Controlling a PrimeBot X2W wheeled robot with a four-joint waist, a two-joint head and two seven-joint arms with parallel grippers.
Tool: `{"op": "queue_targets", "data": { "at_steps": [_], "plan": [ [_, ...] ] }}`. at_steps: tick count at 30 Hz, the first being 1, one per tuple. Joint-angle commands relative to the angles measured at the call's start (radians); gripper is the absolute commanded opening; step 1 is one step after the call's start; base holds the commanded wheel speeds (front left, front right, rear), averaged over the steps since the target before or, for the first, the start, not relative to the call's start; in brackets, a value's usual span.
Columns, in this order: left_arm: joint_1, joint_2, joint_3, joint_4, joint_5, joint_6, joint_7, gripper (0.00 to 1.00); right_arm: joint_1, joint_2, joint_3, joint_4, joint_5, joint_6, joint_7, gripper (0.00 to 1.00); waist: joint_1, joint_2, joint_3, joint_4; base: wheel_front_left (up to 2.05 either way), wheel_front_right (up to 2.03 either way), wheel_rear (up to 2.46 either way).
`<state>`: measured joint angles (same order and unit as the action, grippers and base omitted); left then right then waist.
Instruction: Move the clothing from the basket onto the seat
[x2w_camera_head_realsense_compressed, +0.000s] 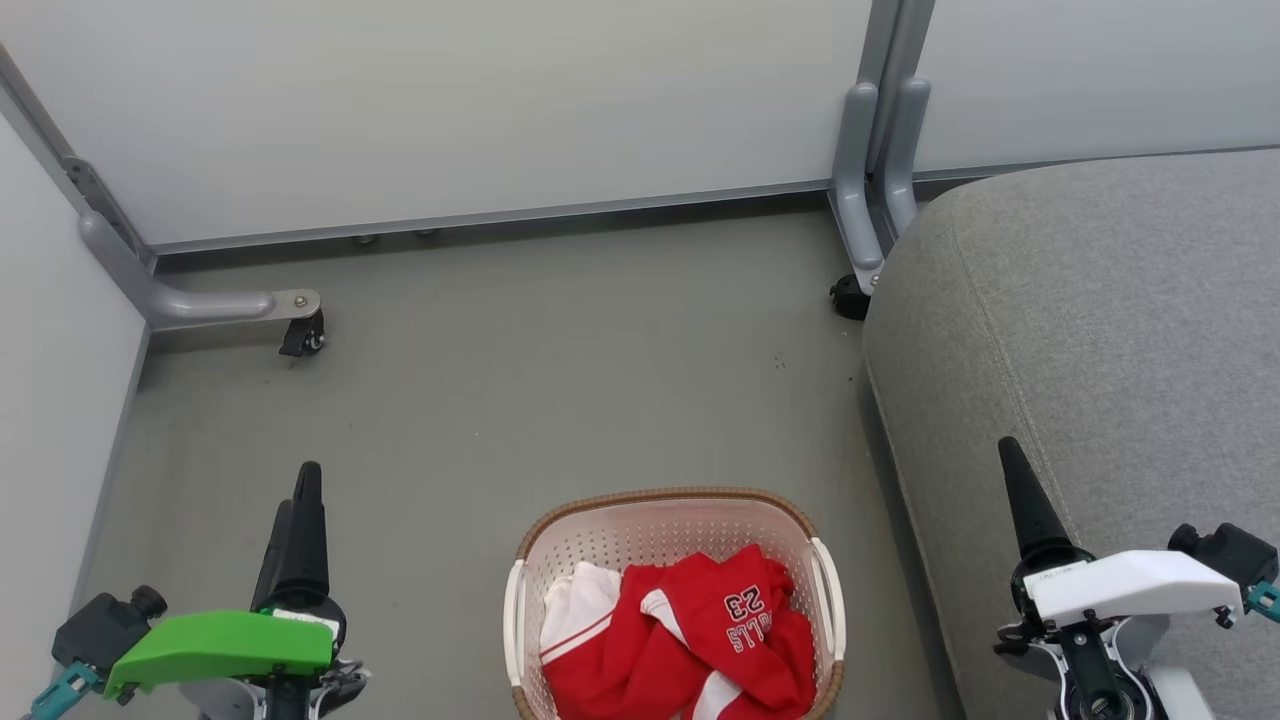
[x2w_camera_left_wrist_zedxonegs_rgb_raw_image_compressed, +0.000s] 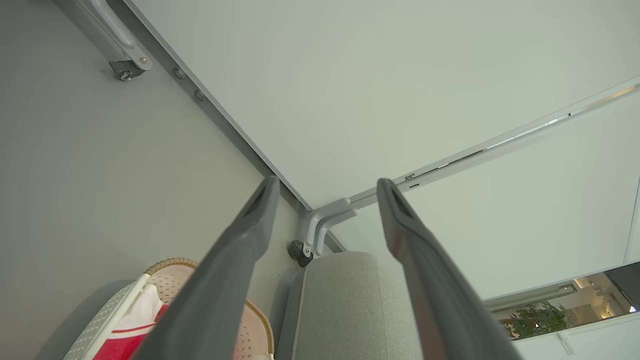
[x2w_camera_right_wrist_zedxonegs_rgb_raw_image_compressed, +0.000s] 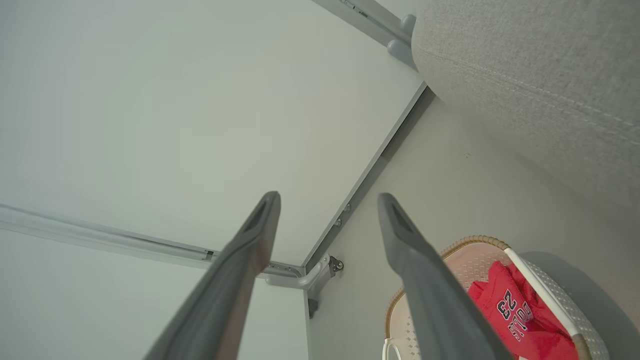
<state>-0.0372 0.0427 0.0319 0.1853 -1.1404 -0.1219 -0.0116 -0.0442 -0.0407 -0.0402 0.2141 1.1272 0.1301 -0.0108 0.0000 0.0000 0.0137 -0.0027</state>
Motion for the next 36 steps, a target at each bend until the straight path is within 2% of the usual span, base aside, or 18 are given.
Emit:
{"op": "queue_targets", "data": {
  "at_steps": [1,7,16,36],
  "plan": [
    [-0.004,0.004,-0.003,-0.027,0.046,0.005,-0.012,1.0,-0.002,-0.005,0.011,-0.025,-0.047,0.0,-0.012,1.0,0.0,0.0,0.001,0.0,0.0,0.0,0.0],
    [0.0,0.005,-0.019,-0.052,0.144,0.034,-0.034,1.0,0.003,-0.006,0.036,-0.046,-0.144,0.0,-0.034,1.0,0.0,0.0,0.005,0.0,0.0,0.0,0.0],
    [0.007,0.006,-0.052,-0.085,0.285,0.05,-0.066,1.0,0.009,-0.007,0.06,-0.071,-0.283,0.0,-0.066,1.0,0.0,0.0,0.007,-0.002,0.0,0.0,0.0],
    [0.028,0.007,-0.094,-0.126,0.528,0.044,-0.125,1.0,0.029,-0.008,0.105,-0.117,-0.536,0.0,-0.126,1.0,0.0,0.0,0.009,-0.006,0.0,0.0,0.0]
  ]
}}
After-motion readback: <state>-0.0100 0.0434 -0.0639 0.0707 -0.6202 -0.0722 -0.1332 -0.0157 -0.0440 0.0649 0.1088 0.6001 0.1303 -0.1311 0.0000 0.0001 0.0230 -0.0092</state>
